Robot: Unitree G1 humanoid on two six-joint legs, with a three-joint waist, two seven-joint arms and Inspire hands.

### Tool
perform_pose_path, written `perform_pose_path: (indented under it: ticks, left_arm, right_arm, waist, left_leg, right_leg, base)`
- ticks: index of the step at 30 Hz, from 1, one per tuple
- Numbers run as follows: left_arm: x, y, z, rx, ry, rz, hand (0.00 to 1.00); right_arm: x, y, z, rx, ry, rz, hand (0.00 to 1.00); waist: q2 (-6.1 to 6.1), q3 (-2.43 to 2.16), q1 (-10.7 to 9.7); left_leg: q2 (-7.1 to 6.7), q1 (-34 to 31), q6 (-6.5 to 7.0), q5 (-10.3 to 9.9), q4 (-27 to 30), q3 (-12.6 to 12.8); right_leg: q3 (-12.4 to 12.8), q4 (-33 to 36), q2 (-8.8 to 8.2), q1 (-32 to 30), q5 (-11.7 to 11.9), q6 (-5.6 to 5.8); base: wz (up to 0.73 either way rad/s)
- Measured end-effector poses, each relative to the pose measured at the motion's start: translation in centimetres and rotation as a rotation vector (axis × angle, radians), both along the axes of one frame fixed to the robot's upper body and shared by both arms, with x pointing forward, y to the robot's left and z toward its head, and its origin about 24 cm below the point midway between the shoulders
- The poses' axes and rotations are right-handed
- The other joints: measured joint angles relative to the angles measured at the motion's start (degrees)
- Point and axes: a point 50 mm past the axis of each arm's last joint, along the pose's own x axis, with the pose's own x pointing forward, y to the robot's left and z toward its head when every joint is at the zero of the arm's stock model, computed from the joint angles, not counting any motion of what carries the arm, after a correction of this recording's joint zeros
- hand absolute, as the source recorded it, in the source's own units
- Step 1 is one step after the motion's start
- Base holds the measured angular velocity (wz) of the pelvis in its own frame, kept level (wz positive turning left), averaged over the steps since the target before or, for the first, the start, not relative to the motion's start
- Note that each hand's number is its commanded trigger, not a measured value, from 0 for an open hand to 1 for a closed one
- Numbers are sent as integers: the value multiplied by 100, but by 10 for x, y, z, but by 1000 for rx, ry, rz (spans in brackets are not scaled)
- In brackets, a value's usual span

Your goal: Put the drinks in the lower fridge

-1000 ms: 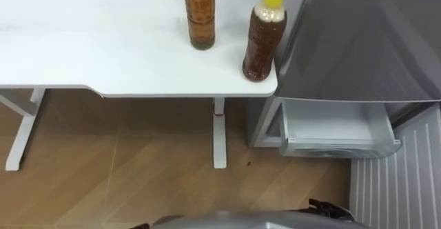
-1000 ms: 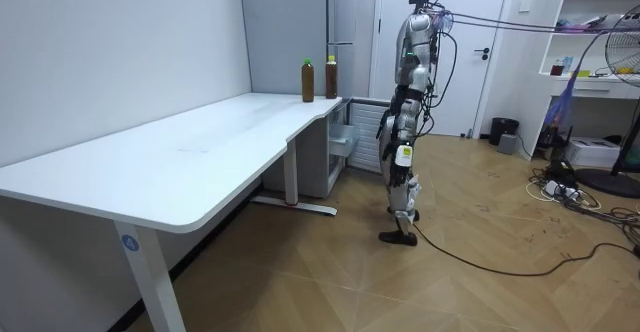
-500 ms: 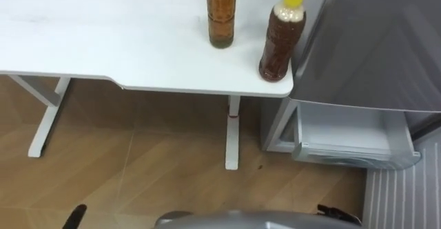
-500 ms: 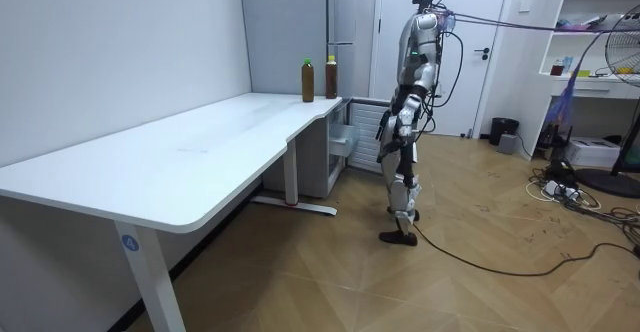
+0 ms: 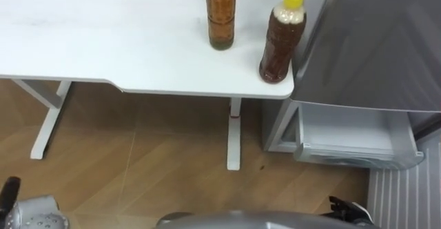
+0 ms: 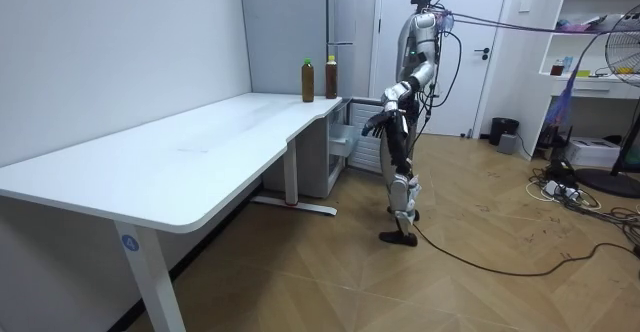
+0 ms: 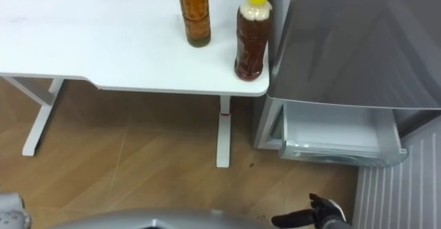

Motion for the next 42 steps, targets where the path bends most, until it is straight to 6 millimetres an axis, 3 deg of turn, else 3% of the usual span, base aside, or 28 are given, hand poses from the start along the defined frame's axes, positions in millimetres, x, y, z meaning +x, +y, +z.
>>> perform_pose_path:
  ticks: [6,11,21,25,31,33,36,42]
  left_arm:
    - [28,13,72,381,-61,-68,0]
    - [32,17,115,645,-59,-78,0]
    - [52,-11,187,1066,-164,-174,0]
    - [57,-26,205,1186,-202,-289,0]
    - [80,-66,224,1274,-382,-580,0]
    - [84,-77,230,1310,-428,-670,0]
    - [95,-96,232,1327,-493,-821,0]
    - [116,-135,223,1310,-564,-1179,0]
  right_arm:
    - [-4,0,0,2,0,-32,0]
    - [-6,-1,0,4,-3,-38,0]
    - [-13,-5,-1,36,9,-62,0]
    - [-12,-6,0,54,7,-71,0]
    - [-4,-3,-2,108,3,-73,0]
    - [2,-1,-2,127,-15,-67,0]
    - [3,-1,-2,147,-22,-96,0]
    - [5,1,-3,153,-25,-89,0]
  waist:
    - [7,-1,0]
    - [15,-2,-34]
    - [62,11,-78]
    - [73,12,-170]
    - [-16,83,-415]
    - [-24,78,-554]
    - [-82,67,-679]
    - [-88,75,-794]
  left_leg:
    - [-6,-4,1,0,-34,-67]
    - [-21,33,3,1,-31,-148]
    - [-55,66,4,1,-17,-355]
    - [-69,-11,7,3,78,-357]
    - [-75,-19,7,3,81,-350]
    - [-80,-24,11,6,65,-352]
    - [-90,-57,24,14,81,-337]
    - [-75,-124,25,15,119,-166]
  right_leg:
    - [-16,-1,6,-8,0,0]
    - [3,-17,16,72,1,-1]
    - [-101,-114,25,163,-3,-5]
    - [-106,-114,10,170,-4,-4]
    - [-115,-120,4,149,-14,0]
    - [-117,-127,2,149,-16,2]
    - [-113,-117,-12,146,-17,4]
    - [-90,-93,-23,69,-16,4]
  base:
    - [1]
    - [-2]
    - [6]
    - [5]
    - [2]
    - [0]
    - [1]
    - [-2]
